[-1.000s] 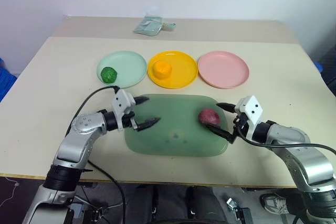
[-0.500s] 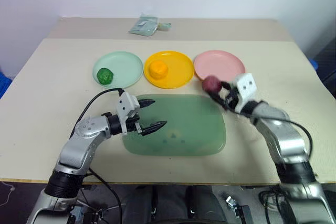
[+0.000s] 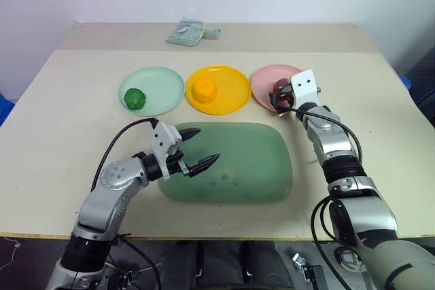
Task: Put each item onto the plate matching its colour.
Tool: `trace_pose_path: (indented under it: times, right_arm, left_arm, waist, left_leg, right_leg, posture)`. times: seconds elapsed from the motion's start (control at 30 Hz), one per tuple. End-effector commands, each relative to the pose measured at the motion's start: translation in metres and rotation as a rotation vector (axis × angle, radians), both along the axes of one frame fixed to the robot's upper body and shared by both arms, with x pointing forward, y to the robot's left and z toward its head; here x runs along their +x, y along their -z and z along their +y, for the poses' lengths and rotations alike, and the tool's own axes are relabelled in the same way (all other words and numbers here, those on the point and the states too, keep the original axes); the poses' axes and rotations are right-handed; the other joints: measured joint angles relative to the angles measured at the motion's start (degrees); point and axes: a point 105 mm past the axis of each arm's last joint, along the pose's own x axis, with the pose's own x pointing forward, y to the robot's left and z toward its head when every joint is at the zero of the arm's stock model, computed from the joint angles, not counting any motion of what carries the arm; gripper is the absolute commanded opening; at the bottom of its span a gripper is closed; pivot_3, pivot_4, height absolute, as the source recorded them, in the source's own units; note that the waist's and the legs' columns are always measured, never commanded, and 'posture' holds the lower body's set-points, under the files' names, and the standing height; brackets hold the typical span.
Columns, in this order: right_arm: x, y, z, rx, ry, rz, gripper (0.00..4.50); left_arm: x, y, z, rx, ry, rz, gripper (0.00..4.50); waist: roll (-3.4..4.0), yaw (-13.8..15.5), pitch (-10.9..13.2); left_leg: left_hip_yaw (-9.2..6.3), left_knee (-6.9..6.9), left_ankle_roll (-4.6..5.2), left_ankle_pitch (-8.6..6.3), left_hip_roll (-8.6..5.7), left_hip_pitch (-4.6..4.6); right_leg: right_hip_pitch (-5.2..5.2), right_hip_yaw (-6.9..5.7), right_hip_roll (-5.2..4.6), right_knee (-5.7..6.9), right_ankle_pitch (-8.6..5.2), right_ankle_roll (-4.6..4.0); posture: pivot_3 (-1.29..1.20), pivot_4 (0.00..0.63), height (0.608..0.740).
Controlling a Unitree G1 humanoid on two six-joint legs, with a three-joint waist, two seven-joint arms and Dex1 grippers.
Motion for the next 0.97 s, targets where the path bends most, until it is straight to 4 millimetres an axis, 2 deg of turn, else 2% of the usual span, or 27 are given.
trace_pose_path:
  times: [0.03, 0.07, 0.1, 0.13, 0.17, 0.23, 0.3, 0.4, 0.5, 0.67, 0.97]
  right_arm:
    - [-0.019, -0.02, 0.0, -0.029, -0.125, -0.099, 4.46]
    - [-0.027, -0.022, -0.006, -0.027, -0.143, -0.109, 4.46]
    - [-0.032, -0.024, -0.012, -0.026, -0.15, -0.115, 4.46]
    - [-0.039, -0.025, -0.025, -0.03, -0.137, -0.122, 4.46]
    - [-0.043, -0.025, -0.034, -0.033, -0.125, -0.124, 4.46]
    - [-0.06, -0.02, -0.055, -0.015, -0.14, -0.088, 4.46]
    - [-0.081, -0.006, -0.069, 0.0, -0.191, 0.006, 4.46]
    - [-0.103, 0.013, -0.084, 0.0, -0.24, 0.119, 4.46]
    - [-0.115, 0.02, -0.094, -0.006, -0.25, 0.168, 4.46]
    - [-0.115, 0.016, -0.095, -0.006, -0.269, 0.188, 4.46]
    - [-0.101, 0.01, -0.087, -0.006, -0.276, 0.168, 4.46]
  left_arm:
    - [0.012, -0.013, 0.033, 0.005, -0.205, -0.097, 4.5]
    - [0.02, -0.013, 0.053, 0.024, -0.326, -0.119, 4.5]
    - [0.024, -0.012, 0.065, 0.038, -0.404, -0.135, 4.5]
    - [0.026, -0.012, 0.088, 0.048, -0.523, -0.153, 4.5]
    - [0.026, -0.013, 0.1, 0.052, -0.592, -0.164, 4.5]
    - [0.015, -0.011, 0.131, 0.027, -0.72, -0.158, 4.5]
    - [-0.002, -0.005, 0.153, 0.016, -0.793, -0.137, 4.5]
    - [-0.02, 0.006, 0.172, 0.042, -0.85, -0.096, 4.5]
    - [-0.034, 0.017, 0.185, 0.074, -0.871, -0.052, 4.5]
    - [-0.039, 0.016, 0.19, 0.078, -0.889, -0.047, 4.5]
    - [-0.038, 0.014, 0.171, 0.043, -0.873, -0.047, 4.5]
  waist:
    - [0.0, 0.08, 0.0]
    - [0.0, 0.32, 0.0]
    - [0.0, 0.4, 0.0]
    - [0.0, 0.37, 0.0]
    - [0.0, 0.31, 0.0]
    - [0.0, 0.28, 0.0]
    - [0.0, 0.3, 0.0]
    - [-0.02, 0.29, -0.01]
    - [0.0, 0.24, -0.01]
    - [0.02, 0.22, -0.02]
    - [0.03, 0.32, -0.02]
  left_leg:
    - [0.0, 0.0, 0.0, 0.0, 0.0, 0.0]
    - [0.0, 0.0, 0.01, 0.0, 0.0, 0.0]
    - [-0.01, 0.0, 0.01, -0.01, 0.0, 0.0]
    - [-0.01, 0.01, 0.01, -0.01, 0.0, 0.0]
    - [0.0, 0.01, 0.02, -0.01, -0.01, 0.0]
    - [0.0, 0.01, 0.03, -0.02, -0.01, 0.0]
    - [0.0, -0.03, 0.07, -0.05, 0.01, 0.01]
    - [0.0, -0.05, 0.13, -0.08, 0.05, 0.03]
    - [0.0, -0.05, 0.42, -0.27, 0.05, 0.2]
    - [-0.02, -0.06, 0.4, -0.29, 0.07, 0.32]
    - [-0.02, -0.11, 0.39, -0.3, 0.07, 0.27]
  right_leg:
    - [0.0, 0.0, 0.0, 0.0, 0.0, 0.0]
    - [0.01, 0.0, -0.02, 0.0, 0.0, 0.0]
    - [0.02, 0.0, -0.03, -0.01, 0.0, 0.0]
    - [0.03, 0.0, -0.03, -0.01, 0.0, 0.0]
    - [0.03, 0.0, -0.04, -0.01, 0.0, 0.01]
    - [0.02, 0.0, -0.05, -0.02, 0.0, 0.01]
    - [0.03, 0.01, -0.07, -0.04, 0.0, 0.0]
    - [0.09, 0.01, -0.1, -0.12, 0.0, 0.0]
    - [0.26, 0.02, -0.14, -0.13, 0.0, -0.01]
    - [0.35, 0.04, -0.17, -0.12, 0.0, -0.04]
    - [0.31, 0.03, -0.19, -0.2, -0.01, -0.05]
  posture:
    - [0.0, 0.15, 0.74]
    - [0.0, 0.15, 0.74]
    - [0.0, 0.15, 0.74]
    - [0.0, 0.15, 0.74]
    - [0.0, 0.15, 0.74]
    - [0.0, 0.15, 0.74]
    - [0.0, 0.15, 0.74]
    - [0.0, 0.15, 0.74]
    - [0.0, 0.15, 0.74]
    - [0.0, 0.15, 0.74]
    - [0.0, 0.15, 0.74]
